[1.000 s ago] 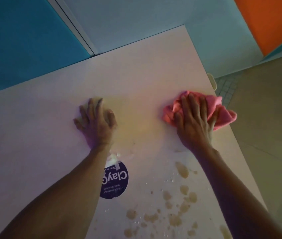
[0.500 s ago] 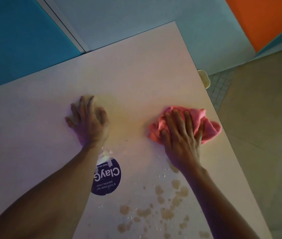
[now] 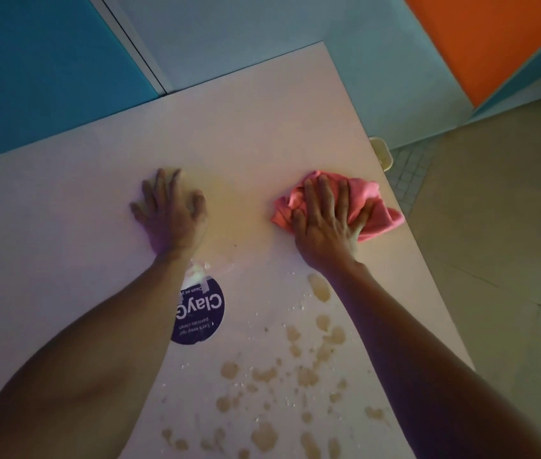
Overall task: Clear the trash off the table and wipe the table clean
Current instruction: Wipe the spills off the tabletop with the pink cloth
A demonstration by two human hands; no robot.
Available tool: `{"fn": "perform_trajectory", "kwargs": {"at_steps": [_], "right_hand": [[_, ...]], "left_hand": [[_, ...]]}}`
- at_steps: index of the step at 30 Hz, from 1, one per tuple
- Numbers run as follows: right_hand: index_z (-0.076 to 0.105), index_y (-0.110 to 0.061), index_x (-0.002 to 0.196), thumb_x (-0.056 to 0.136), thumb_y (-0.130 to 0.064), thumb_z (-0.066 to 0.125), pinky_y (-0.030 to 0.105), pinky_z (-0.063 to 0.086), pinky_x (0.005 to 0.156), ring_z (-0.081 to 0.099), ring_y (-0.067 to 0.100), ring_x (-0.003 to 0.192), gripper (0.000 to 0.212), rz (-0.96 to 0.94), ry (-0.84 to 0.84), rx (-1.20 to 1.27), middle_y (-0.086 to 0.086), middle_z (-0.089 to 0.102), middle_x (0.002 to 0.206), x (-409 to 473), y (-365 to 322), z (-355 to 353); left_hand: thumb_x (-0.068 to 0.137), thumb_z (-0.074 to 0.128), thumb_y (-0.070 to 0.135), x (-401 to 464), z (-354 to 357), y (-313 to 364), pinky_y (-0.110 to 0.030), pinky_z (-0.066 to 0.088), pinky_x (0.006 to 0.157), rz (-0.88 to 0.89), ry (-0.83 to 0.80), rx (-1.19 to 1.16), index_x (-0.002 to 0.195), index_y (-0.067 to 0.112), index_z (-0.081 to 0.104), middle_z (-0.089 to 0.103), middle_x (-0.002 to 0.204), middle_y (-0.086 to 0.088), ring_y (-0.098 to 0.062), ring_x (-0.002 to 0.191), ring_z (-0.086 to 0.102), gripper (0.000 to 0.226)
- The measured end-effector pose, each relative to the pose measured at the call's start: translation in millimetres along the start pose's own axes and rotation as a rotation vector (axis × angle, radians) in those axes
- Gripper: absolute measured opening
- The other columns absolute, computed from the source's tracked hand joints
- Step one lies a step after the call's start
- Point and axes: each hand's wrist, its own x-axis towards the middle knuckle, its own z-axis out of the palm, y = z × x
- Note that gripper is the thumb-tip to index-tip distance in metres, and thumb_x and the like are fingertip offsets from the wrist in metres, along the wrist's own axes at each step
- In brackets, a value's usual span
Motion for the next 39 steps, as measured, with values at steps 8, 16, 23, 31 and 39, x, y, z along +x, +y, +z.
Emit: {"fn": "perform_trajectory", "kwargs": {"at_steps": [8,16,23,31,39], "right_hand": [[0.011,-0.033,0.159,0.104,-0.047,0.023,0.066,-0.009,0.116,-0.01,0.021,0.153,0.058,-0.026,0.007,-0.02,-0.008,0.003,0.167,-18,12,-7],[0.008,-0.034,0.159,0.104,-0.042,0.026,0.068,-0.008,0.114,-0.005,0.017,0.152,0.058,0.136,0.057,-0.018,-0.01,0.003,0.166,-72,42,-10],[0.023,-0.026,0.158,0.101,-0.038,0.032,0.078,-0.003,0.109,0.007,0.035,0.152,0.058,0.076,0.074,0.04,0.0,0.014,0.166,-15,-36,14],[0.038,-0.024,0.153,0.101,-0.037,0.041,0.063,0.002,0.119,0.015,0.028,0.153,0.053,-0.148,0.105,-0.042,-0.001,0.033,0.16,-119,-22,33],[0.023,-0.029,0.157,0.101,-0.042,0.026,0.073,-0.005,0.113,0.003,0.029,0.153,0.058,0.097,0.129,-0.08,-0.003,0.014,0.166,-67,2,18]], "left_hand": [[0.099,0.039,0.04,-98,9,22,-0.066,0.03,0.11,0.177,0.048,0.063,0.147,0.024,0.049,0.043,0.157,-0.003,-0.034,0.145,0.038,0.051],[0.102,0.04,0.042,-102,1,20,-0.056,0.024,0.117,0.249,0.142,0.043,0.147,0.028,0.048,0.041,0.159,0.001,-0.03,0.147,0.034,0.048],[0.099,0.042,0.044,-101,5,15,-0.055,0.025,0.116,0.219,0.125,0.07,0.148,0.032,0.047,0.038,0.16,0.004,-0.029,0.148,0.033,0.05],[0.098,0.046,0.041,-99,2,13,-0.056,0.024,0.117,0.241,0.125,0.04,0.148,0.029,0.047,0.038,0.16,0.003,-0.03,0.149,0.03,0.051],[0.097,0.046,0.041,-97,7,16,-0.056,0.026,0.116,0.239,0.171,0.012,0.144,0.029,0.052,0.044,0.156,0.004,-0.029,0.147,0.035,0.049]]}}
